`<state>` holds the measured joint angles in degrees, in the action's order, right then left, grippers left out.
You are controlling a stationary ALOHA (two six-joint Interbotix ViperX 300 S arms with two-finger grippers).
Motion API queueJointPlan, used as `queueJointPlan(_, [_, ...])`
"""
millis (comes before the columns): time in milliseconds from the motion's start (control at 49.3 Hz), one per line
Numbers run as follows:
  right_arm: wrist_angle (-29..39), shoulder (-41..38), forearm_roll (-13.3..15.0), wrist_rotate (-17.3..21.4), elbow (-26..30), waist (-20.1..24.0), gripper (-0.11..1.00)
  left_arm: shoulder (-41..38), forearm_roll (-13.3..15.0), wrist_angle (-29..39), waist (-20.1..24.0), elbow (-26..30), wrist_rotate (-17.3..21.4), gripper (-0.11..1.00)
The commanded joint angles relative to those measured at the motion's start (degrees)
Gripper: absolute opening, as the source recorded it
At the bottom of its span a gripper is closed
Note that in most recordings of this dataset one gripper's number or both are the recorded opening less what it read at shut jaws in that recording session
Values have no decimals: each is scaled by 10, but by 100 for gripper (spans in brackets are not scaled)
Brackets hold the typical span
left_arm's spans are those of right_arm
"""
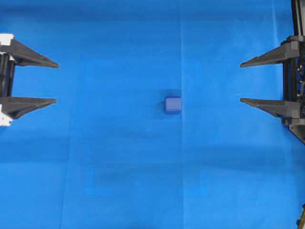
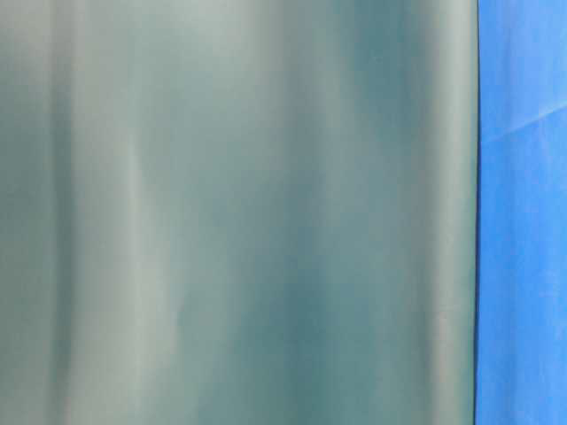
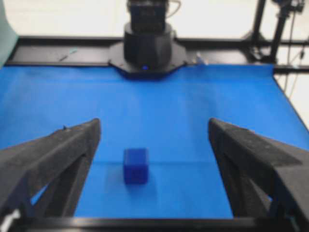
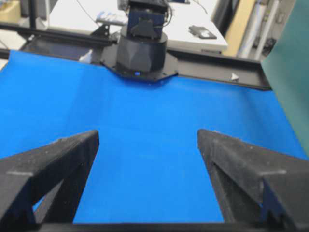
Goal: Handover the blue block to the right arm after grasping it with the left arm, then place it in the designated position.
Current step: 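Open both grippers and move the left gripper toward the blue cube, then lower the open left gripper over the blue cube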
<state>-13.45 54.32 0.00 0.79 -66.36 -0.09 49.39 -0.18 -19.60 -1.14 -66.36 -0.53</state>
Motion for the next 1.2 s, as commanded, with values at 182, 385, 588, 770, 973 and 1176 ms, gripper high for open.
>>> queueJointPlan(182, [-3, -11, -2, 1, 13, -1, 95, -158, -1, -98, 21, 71, 2, 93])
queueJointPlan(385, [-5, -13, -2, 1, 13, -1, 95, -277, -1, -137, 22, 157, 2, 93])
queueJointPlan(588, [-8, -13, -2, 1, 12, -1, 95, -373, -1, -136, 22, 250, 9, 93])
queueJointPlan(770, [-12, -15, -2, 1, 12, -1, 95, -436, -1, -127, 21, 320, 6, 93])
queueJointPlan(973, [-12, -18, -1, 1, 11, -1, 95, -472, -1, -106, 22, 377, 10, 93])
queueJointPlan(1176, [-12, -18, -2, 1, 11, -2, 95, -483, -1, -70, 25, 394, 11, 93])
